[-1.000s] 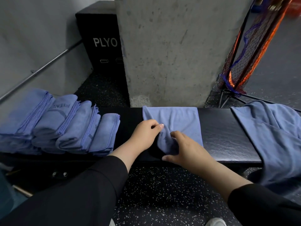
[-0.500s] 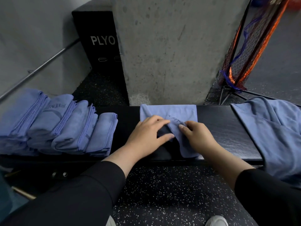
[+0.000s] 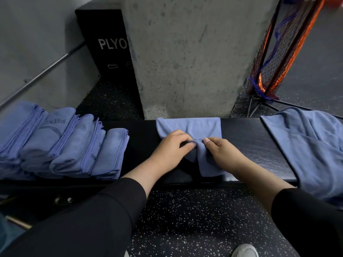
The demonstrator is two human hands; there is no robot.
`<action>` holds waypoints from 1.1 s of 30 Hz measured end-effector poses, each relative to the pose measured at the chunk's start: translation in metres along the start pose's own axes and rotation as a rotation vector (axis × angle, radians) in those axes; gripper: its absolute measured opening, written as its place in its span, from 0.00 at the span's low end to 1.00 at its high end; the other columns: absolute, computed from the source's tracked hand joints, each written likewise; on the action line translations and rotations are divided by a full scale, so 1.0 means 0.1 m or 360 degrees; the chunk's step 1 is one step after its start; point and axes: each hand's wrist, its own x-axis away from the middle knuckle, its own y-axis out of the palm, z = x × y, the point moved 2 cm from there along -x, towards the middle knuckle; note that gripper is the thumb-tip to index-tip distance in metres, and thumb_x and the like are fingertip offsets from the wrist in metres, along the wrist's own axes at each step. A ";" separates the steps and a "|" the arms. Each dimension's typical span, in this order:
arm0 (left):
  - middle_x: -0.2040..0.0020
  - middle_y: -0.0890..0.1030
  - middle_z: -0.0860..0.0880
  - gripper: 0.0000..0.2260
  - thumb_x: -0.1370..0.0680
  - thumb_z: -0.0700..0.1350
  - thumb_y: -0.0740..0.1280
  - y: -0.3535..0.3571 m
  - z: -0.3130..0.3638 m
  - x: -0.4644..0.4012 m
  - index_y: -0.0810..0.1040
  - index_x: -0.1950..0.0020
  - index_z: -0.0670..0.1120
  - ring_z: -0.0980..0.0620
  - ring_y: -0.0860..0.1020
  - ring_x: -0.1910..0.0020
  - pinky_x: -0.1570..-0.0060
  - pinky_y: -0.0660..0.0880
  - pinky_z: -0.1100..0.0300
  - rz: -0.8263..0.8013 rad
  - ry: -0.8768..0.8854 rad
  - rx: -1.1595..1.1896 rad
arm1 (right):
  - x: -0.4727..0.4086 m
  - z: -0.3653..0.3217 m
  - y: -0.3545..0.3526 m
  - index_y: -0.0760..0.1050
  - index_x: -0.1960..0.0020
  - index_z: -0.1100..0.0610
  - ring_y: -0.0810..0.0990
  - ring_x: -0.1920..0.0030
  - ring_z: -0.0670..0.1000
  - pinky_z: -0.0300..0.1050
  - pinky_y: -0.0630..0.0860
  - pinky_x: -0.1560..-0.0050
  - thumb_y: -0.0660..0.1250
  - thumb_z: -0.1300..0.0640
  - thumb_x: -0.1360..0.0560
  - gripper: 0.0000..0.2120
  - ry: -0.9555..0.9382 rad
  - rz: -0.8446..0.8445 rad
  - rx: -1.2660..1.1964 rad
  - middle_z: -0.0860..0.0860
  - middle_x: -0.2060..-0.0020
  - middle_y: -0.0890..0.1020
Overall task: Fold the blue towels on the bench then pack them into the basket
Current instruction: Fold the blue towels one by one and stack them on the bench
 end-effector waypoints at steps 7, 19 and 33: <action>0.66 0.75 0.51 0.16 0.18 0.52 0.66 -0.06 0.11 -0.04 0.77 0.59 0.42 0.56 0.71 0.67 0.61 0.69 0.60 0.0044 -0.0393 0.0434 | 0.06 -0.05 0.01 0.74 0.48 0.49 0.77 0.55 0.38 0.35 0.70 0.55 0.67 0.42 0.23 0.11 -0.0237 0.0265 -0.0112 0.44 0.57 0.80; 0.71 0.66 0.53 0.18 0.19 0.53 0.67 -0.16 0.20 0.00 0.67 0.62 0.45 0.60 0.64 0.74 0.71 0.62 0.66 0.0010 -0.0354 0.0308 | 0.09 -0.15 0.06 0.75 0.51 0.56 0.77 0.56 0.57 0.54 0.75 0.55 0.63 0.59 0.25 0.04 -0.0357 0.0481 0.0406 0.52 0.59 0.81; 0.55 0.77 0.50 0.08 0.22 0.39 0.64 -0.48 -0.05 -0.03 0.82 0.48 0.48 0.44 0.78 0.52 0.54 0.74 0.52 0.0092 -0.0285 -0.0705 | -0.03 -0.12 -0.33 0.76 0.46 0.57 0.78 0.50 0.59 0.51 0.71 0.53 0.67 0.63 0.27 0.10 -0.0514 0.0553 0.0628 0.53 0.54 0.81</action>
